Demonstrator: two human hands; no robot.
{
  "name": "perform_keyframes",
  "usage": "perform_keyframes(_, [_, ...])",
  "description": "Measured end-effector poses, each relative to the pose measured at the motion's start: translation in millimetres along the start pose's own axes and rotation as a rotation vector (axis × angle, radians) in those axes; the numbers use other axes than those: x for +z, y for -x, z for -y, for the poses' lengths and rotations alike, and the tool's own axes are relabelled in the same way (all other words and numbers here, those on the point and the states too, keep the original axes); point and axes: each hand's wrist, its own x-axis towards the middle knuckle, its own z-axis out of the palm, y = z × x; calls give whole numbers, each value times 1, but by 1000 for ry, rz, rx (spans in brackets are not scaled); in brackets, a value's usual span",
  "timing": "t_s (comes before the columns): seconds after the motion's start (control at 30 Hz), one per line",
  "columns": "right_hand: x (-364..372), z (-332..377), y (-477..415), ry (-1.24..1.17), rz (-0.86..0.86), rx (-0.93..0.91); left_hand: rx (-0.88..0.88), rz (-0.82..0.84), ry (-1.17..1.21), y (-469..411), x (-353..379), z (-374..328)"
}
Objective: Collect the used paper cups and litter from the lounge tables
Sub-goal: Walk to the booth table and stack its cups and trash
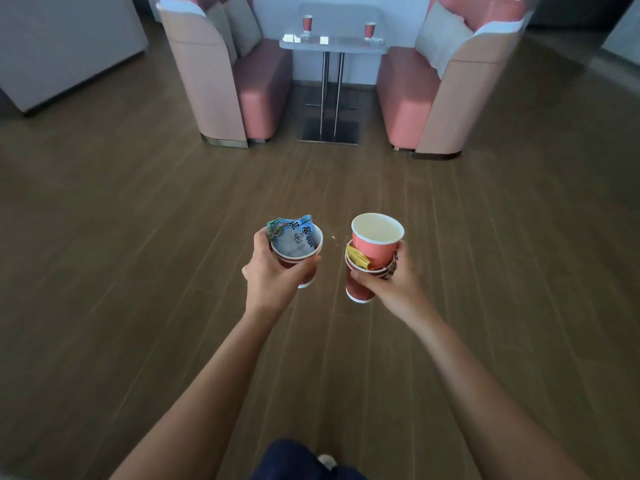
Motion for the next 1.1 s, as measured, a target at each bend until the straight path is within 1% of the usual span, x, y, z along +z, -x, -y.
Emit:
perform_keyframes(0.27, [18, -4, -118, 6, 12, 26, 7, -2, -49, -115, 39, -2])
perform_keyframes(0.4, [34, -1, -194, -24, -11, 24, 10, 14, -38, -190, 53, -4])
perform_keyframes(0.63, [54, 25, -325, -32, -57, 0, 34, 74, -56, -331, 76, -23])
perform_keyframes(0.87, [61, 25, -438, -42, -69, 8, 41, 48, -79, -437, 105, -29])
perform_keyframes(1.1, [56, 11, -565, -65, -43, 24, 22, 38, -99, -550, 156, -34])
